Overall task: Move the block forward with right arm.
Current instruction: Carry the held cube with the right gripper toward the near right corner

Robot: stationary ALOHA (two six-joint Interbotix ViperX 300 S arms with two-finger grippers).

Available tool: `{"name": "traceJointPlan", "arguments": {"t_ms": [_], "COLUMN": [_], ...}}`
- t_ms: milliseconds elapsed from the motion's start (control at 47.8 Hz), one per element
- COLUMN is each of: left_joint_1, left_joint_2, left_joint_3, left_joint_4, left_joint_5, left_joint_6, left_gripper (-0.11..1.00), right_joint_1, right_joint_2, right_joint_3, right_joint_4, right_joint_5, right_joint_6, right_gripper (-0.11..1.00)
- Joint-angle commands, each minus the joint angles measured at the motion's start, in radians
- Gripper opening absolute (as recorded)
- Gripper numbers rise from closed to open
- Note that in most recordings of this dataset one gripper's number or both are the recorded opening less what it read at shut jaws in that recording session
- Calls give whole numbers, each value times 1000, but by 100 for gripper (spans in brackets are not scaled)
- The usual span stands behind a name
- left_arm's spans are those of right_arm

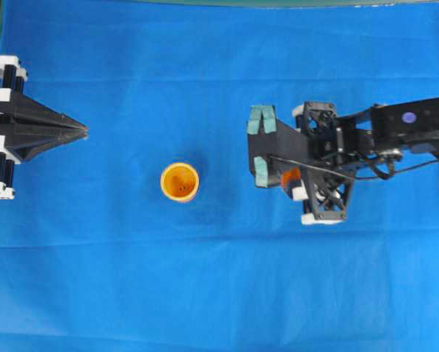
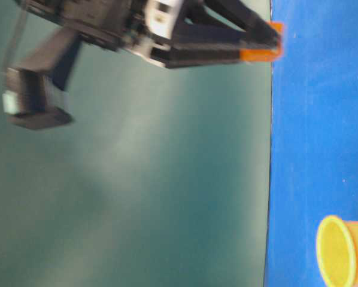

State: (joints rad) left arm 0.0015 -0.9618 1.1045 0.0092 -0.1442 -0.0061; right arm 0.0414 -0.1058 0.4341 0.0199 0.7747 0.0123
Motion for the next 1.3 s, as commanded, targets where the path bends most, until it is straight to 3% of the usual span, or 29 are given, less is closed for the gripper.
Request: {"name": "traceJointPlan", "arguments": {"t_ms": [0,418,669,857,1024,1275], "left_joint_1": [0,0,0,0,0,0], "left_joint_2": [11,9,-3,-6,-6,-6], "left_joint_3": [-34,-38,-40,-41,-44,-44], "left_joint_4": [3,3,3,2,3,2], "left_joint_5": [-5,-5,-3,-3,-3,-2], "left_joint_6": [-2,-8,-5,5,-6,-11], "left_gripper": [1,1,1,1,1,1], "right_joint_1": [12,72,129,187,224,262], "right_joint_2": [-40,-48,-48,-48,-46,-46], "right_joint_3": [-43,-179,-190,-195,-198,-196], "right_joint_4": [3,3,3,3,3,2], "right_joint_5": [28,98,89,28,-51,-69], "right_joint_6": [8,63,98,117,178,233], "right_gripper": [41,41,41,41,41,41]}}
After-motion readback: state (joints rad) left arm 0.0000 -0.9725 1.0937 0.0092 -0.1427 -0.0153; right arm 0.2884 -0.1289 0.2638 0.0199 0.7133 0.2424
